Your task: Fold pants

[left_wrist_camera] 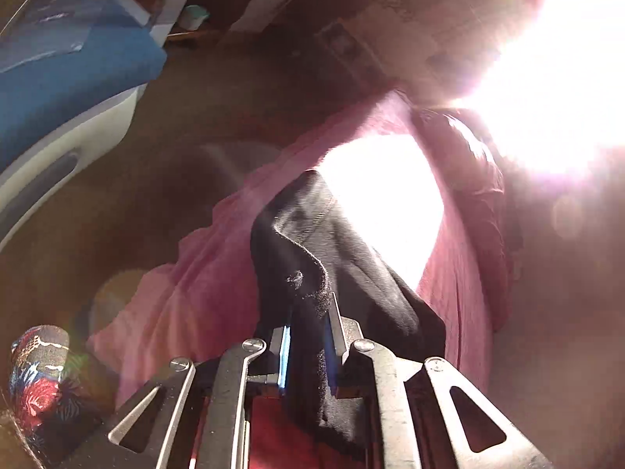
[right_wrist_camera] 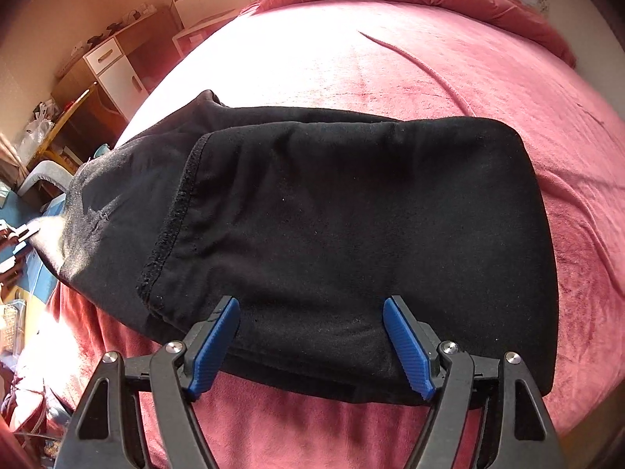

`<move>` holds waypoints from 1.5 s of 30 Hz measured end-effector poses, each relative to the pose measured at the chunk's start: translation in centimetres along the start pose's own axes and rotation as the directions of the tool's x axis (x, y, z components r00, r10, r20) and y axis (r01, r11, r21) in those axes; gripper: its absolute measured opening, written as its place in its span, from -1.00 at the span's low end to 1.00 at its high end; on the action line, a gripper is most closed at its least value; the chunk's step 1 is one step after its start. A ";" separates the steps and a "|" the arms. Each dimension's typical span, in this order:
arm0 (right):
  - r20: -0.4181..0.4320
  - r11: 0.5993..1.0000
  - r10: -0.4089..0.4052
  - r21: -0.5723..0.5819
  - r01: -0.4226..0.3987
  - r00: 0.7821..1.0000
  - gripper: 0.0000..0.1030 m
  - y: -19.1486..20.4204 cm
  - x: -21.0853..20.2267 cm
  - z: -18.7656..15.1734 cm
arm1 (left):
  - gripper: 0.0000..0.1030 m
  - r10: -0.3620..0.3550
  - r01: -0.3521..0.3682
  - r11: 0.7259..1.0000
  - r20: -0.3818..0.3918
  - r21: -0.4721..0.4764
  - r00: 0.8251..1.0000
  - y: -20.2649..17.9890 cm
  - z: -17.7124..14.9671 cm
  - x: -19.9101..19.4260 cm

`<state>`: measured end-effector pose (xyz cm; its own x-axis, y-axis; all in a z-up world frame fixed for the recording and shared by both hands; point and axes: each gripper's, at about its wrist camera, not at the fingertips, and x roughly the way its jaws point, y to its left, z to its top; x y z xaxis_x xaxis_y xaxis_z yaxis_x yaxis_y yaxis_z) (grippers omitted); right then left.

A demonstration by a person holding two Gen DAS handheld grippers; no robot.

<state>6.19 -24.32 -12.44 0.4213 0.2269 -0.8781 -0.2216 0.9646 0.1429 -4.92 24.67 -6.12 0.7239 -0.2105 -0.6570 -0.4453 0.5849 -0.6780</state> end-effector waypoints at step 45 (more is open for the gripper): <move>0.145 0.837 0.519 0.112 -0.536 0.842 -0.72 -4.2 -8.4 10.1 | -0.45 -0.236 0.401 0.820 -0.398 0.408 0.887 -16.6 -7.2 10.0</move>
<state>12.50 -28.87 -1.06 0.3675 0.7117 -0.5987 -0.3130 0.7009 0.6410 5.96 7.22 -3.82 0.5373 -0.6360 -0.5539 0.1396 0.7148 -0.6853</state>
